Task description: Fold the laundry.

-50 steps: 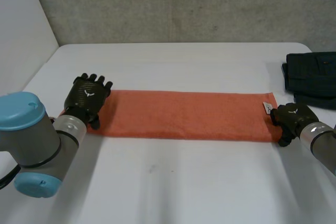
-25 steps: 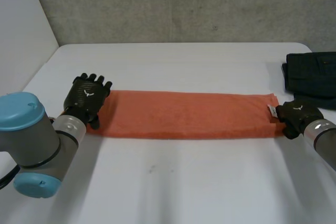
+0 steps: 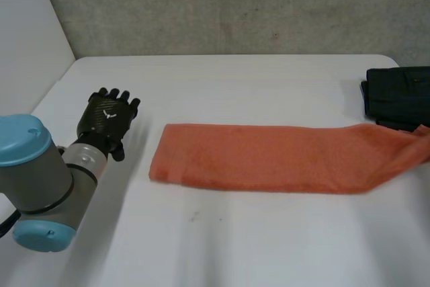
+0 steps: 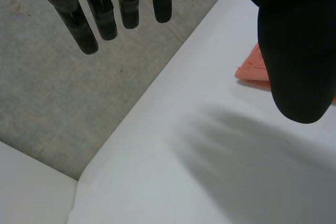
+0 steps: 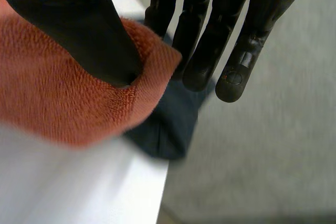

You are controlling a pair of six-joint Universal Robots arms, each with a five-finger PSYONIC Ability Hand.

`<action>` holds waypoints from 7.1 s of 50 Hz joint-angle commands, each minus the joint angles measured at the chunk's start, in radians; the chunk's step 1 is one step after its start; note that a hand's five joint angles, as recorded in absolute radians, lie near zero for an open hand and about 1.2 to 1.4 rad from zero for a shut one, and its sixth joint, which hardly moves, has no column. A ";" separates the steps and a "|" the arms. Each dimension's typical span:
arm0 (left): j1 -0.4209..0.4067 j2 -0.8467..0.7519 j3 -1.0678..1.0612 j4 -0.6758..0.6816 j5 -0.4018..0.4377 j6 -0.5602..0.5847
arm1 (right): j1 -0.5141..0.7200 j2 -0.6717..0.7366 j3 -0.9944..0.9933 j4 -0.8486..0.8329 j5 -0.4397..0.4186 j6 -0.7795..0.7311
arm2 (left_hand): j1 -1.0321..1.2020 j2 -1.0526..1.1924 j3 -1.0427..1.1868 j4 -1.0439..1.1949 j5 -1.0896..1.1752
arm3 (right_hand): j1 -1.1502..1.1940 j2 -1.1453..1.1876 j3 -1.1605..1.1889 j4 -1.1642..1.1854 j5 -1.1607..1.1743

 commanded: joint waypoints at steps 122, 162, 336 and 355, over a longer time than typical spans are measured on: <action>-0.169 -0.482 0.773 -0.358 -0.256 -0.170 | 0.661 0.146 0.074 -0.043 0.053 0.264 | 0.087 0.076 0.070 0.076 0.060 | -0.407 -0.597 -0.619 -0.626 -0.588; -0.213 -0.115 0.391 -0.352 -0.140 -0.180 | 0.494 -0.021 0.103 0.012 0.183 -0.144 | 0.063 0.052 0.046 0.053 0.036 | 0.425 0.236 0.213 0.207 0.245; -0.242 -0.059 0.596 -0.643 0.158 -0.419 | 0.827 0.290 -0.034 -0.253 0.113 0.175 | 0.028 0.017 0.011 0.018 0.001 | 0.403 0.214 0.191 0.184 0.222; -0.244 -0.051 0.593 -0.643 0.155 -0.420 | 0.413 0.287 -0.242 -0.138 -0.074 0.029 | 0.028 0.017 0.011 0.018 0.001 | 0.388 0.199 0.176 0.170 0.208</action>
